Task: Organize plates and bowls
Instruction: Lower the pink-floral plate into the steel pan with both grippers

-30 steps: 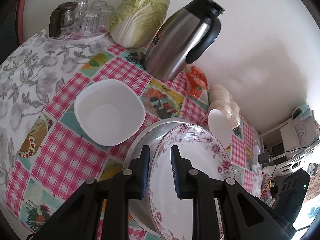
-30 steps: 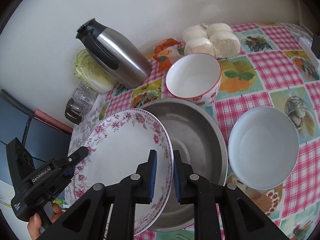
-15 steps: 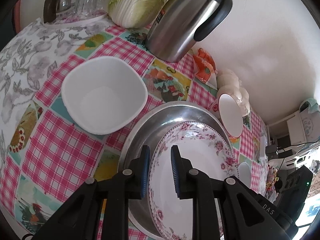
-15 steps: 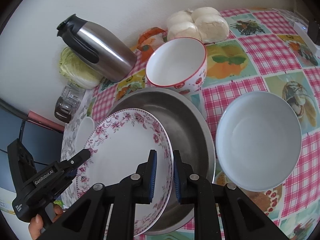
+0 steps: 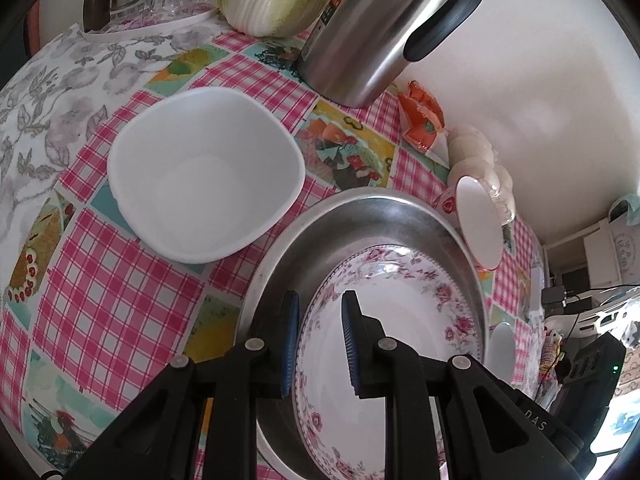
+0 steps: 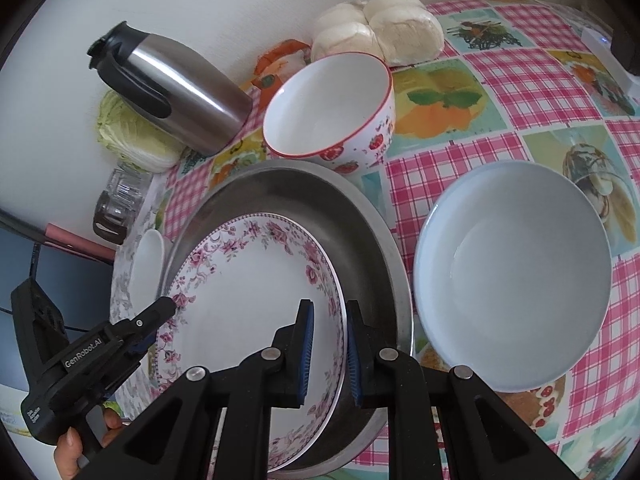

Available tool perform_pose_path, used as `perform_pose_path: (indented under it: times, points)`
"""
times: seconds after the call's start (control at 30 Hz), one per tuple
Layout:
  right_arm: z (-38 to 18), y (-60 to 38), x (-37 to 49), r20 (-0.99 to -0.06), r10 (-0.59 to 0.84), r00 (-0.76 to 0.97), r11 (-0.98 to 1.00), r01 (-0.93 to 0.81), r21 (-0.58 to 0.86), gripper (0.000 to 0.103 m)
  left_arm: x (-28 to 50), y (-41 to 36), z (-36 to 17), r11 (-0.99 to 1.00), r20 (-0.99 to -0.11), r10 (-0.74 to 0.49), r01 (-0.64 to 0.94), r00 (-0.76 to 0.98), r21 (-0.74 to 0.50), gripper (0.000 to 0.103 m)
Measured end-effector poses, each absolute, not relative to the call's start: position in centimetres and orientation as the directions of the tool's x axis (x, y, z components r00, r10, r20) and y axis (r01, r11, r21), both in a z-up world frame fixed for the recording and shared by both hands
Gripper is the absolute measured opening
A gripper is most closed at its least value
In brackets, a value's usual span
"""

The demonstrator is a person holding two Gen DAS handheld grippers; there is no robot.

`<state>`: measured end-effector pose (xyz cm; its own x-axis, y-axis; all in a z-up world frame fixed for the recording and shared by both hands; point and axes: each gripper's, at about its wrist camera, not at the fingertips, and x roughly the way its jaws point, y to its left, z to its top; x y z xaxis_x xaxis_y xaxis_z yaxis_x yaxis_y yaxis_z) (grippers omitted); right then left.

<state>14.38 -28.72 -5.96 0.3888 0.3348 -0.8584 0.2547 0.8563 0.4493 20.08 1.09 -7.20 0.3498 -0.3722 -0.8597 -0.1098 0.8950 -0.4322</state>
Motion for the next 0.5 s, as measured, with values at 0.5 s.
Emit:
perform_pose_path:
  times: [0.5]
  points:
    - [-6.73, -28.30, 14.75, -0.872, 0.325, 0.367, 0.866, 0.255, 0.430, 0.017, 20.29, 1.31, -7.87, 0.899, -0.863, -0.360, -0.115, 0.354, -0.422, 0.022]
